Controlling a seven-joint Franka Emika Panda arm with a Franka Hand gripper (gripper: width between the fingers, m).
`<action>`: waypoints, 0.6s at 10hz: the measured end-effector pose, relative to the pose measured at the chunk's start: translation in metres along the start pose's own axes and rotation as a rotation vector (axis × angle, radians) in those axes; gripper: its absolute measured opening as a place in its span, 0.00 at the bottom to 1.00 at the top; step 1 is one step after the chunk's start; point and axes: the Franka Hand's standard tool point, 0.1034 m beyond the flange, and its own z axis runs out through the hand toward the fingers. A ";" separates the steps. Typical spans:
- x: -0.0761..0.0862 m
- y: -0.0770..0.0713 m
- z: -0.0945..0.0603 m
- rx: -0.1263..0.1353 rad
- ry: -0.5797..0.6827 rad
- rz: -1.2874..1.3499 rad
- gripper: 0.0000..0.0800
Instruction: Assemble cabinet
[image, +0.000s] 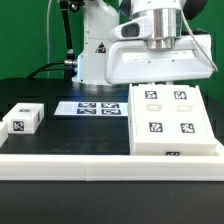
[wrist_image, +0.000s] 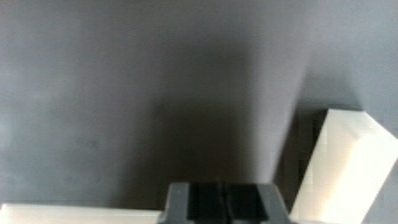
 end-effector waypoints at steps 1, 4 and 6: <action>0.004 0.001 -0.009 0.004 -0.024 0.001 0.00; 0.007 0.001 -0.010 0.005 -0.023 0.002 0.00; 0.007 0.001 -0.010 0.005 -0.023 0.002 0.00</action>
Offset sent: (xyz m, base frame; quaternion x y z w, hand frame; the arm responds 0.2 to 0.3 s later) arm 0.0000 0.0000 0.0000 0.0000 0.0000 0.0000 1.0000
